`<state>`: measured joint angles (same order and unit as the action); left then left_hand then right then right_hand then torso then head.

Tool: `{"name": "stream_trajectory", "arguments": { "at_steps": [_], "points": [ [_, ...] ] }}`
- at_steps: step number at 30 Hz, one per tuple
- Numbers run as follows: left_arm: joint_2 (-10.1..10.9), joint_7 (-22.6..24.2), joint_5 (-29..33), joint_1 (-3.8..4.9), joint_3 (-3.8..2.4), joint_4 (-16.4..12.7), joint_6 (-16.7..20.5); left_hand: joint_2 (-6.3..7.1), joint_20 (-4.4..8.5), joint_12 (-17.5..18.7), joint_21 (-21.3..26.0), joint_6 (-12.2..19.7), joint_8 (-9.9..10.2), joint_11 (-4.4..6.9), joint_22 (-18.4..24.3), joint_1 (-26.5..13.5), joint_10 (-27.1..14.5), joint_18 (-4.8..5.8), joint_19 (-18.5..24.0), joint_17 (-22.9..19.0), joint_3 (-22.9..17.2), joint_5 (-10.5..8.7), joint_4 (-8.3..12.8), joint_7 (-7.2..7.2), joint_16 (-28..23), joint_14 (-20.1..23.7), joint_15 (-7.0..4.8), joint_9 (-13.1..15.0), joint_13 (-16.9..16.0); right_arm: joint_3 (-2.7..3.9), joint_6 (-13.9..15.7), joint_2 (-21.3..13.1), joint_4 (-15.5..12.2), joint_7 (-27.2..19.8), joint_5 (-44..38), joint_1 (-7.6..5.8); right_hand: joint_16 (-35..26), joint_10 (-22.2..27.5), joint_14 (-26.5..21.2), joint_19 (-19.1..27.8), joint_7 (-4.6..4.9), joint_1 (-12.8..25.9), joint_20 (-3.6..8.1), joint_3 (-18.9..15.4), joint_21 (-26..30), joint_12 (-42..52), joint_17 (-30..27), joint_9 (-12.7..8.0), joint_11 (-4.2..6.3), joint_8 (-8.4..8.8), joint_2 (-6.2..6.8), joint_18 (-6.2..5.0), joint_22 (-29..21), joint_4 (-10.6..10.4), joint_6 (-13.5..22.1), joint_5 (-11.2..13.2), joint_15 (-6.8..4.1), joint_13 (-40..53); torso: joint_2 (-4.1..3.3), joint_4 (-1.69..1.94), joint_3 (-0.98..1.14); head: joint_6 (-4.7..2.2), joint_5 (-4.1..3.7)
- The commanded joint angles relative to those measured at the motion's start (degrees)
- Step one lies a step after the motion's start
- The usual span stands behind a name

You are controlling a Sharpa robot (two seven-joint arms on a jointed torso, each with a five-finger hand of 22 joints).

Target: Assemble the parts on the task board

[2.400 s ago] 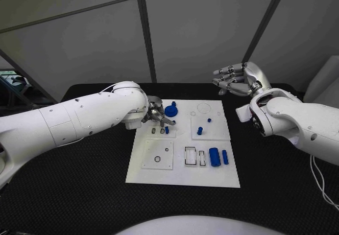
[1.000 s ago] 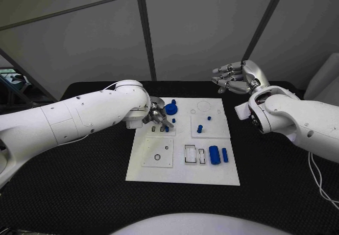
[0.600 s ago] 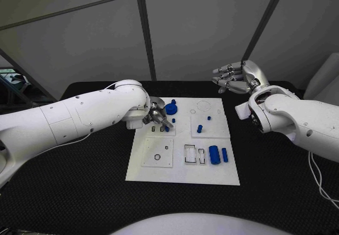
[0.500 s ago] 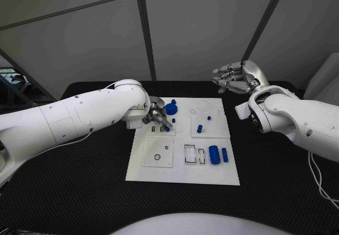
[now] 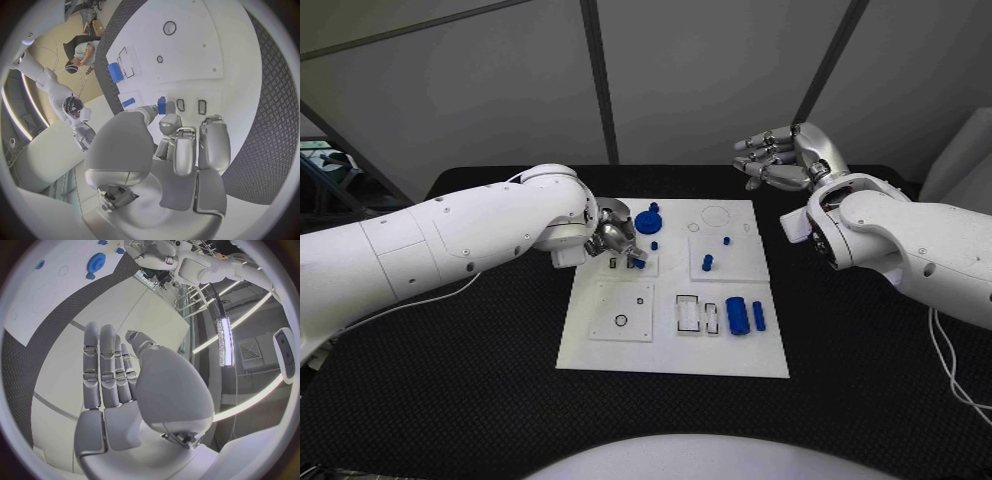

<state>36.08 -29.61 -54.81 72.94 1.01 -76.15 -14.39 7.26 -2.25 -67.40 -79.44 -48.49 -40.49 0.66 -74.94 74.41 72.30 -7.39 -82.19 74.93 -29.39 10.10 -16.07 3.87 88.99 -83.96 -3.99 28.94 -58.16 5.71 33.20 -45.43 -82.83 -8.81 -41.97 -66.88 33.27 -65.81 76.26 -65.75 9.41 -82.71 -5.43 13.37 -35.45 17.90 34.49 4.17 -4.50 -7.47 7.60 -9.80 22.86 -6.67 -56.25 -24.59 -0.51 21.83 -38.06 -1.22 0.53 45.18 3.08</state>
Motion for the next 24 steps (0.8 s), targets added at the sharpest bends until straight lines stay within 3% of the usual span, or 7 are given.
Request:
{"name": "stream_trajectory", "arguments": {
  "at_steps": [1, 4, 14, 19, 24],
  "points": [
    [1.3, 0.1, 2.0, 0.08, -0.03, -1.6, 5.4, 0.47, -0.06, -0.4, -0.3, 0.4, -0.8, 0.06, -0.2, -2.3, 0.6, 3.94, -0.2, 13.9, -11.2, 0.2, 9.9, -0.24, 0.2, -5.7, -0.1, 0.9, -0.3, 0.04, -0.4, -0.2, 0.1, -0.1, -0.3, -0.1, -0.3, 0.3, 0.3, -0.1, 0.15, 0.6, -0.1, 0.1, 0.3, 0.4, -0.1, 0.0, -0.01, -0.31, -0.2, -0.65, -0.1, 0.3, 0.4, -0.2, 0.31, -0.1, 0.08, 0.09, 0.13, -0.07, 0.23],
    [2.5, 0.2, 2.2, 0.07, -0.03, -2.9, 7.5, 0.81, 0.02, -0.5, -0.3, 0.4, -1.1, 0.12, -0.3, -3.0, 0.7, 3.93, -0.3, 13.8, -12.2, 0.38, 10.7, -0.38, 0.1, -5.7, -0.08, 1.3, -0.3, 0.04, -0.4, -0.3, 0.3, -0.1, -0.3, -0.11, -0.3, 0.3, 0.3, -0.1, 0.15, 0.6, -0.1, 0.1, 0.3, 0.4, -0.1, 0.0, -0.01, -0.31, -0.2, -0.65, -0.1, 0.3, 0.4, -0.2, 0.31, -0.1, 0.09, 0.27, 0.18, -0.03, 0.11],
    [5.7, 0.4, 1.8, -0.28, 0.01, -6.7, 13.3, 1.09, 0.08, -0.6, -0.5, 0.4, -1.6, 0.2, -0.8, -4.1, 1.0, 4.02, -0.5, 13.5, -13.9, 0.5, 11.9, -0.45, -0.1, -5.6, -0.22, 2.0, -0.4, 0.05, -0.8, -0.7, 0.4, 0.1, -1.0, -0.12, -0.5, 0.5, 0.2, -0.1, 0.24, 0.8, -0.14, 0.1, 0.4, 0.4, -0.1, 0.0, -0.1, -0.23, -0.16, -0.63, -0.2, 0.3, 0.7, -0.3, 0.38, -0.2, 0.12, 0.27, 0.22, -0.01, 0.73],
    [6.6, 0.5, -1.8, -1.31, 0.02, -8.3, 17.4, 1.34, 0.12, -0.5, -0.8, 0.3, -1.8, 0.26, -1.2, -4.5, 1.0, 4.1, -0.7, 13.3, -14.4, 0.62, 12.4, -0.51, -0.2, -5.5, -0.27, 2.2, -0.3, 0.05, -0.8, -0.8, 0.5, 0.1, -1.2, -0.12, -0.6, 0.6, 0.2, -0.1, 0.3, 1.1, -0.22, 0.1, 0.6, 0.5, -0.1, 0.0, -0.18, -0.24, -0.2, -0.61, -0.3, 0.2, 0.9, -0.3, 0.46, -0.4, 0.24, 0.67, 0.32, 0.08, 0.65],
    [7.0, 0.5, -5.6, -2.77, 0.03, -9.1, 21.5, 1.51, 0.15, -0.6, -0.7, 0.2, -2.0, 0.31, -1.2, -4.8, 1.2, 4.09, -0.7, 13.3, -14.8, 0.65, 12.7, -0.56, -0.3, -5.5, -0.3, 2.4, -0.4, 0.05, -0.9, -0.8, 0.5, 0.1, -1.2, -0.12, -0.6, 0.6, 0.2, -0.1, 0.3, 1.2, -0.22, 0.1, 0.6, 0.5, -0.1, 0.0, -0.19, -0.24, -0.21, -0.6, -0.3, 0.1, 0.9, -0.3, 0.47, -0.4, 0.2, 0.55, 0.39, -0.1, 0.9]
  ]
}}
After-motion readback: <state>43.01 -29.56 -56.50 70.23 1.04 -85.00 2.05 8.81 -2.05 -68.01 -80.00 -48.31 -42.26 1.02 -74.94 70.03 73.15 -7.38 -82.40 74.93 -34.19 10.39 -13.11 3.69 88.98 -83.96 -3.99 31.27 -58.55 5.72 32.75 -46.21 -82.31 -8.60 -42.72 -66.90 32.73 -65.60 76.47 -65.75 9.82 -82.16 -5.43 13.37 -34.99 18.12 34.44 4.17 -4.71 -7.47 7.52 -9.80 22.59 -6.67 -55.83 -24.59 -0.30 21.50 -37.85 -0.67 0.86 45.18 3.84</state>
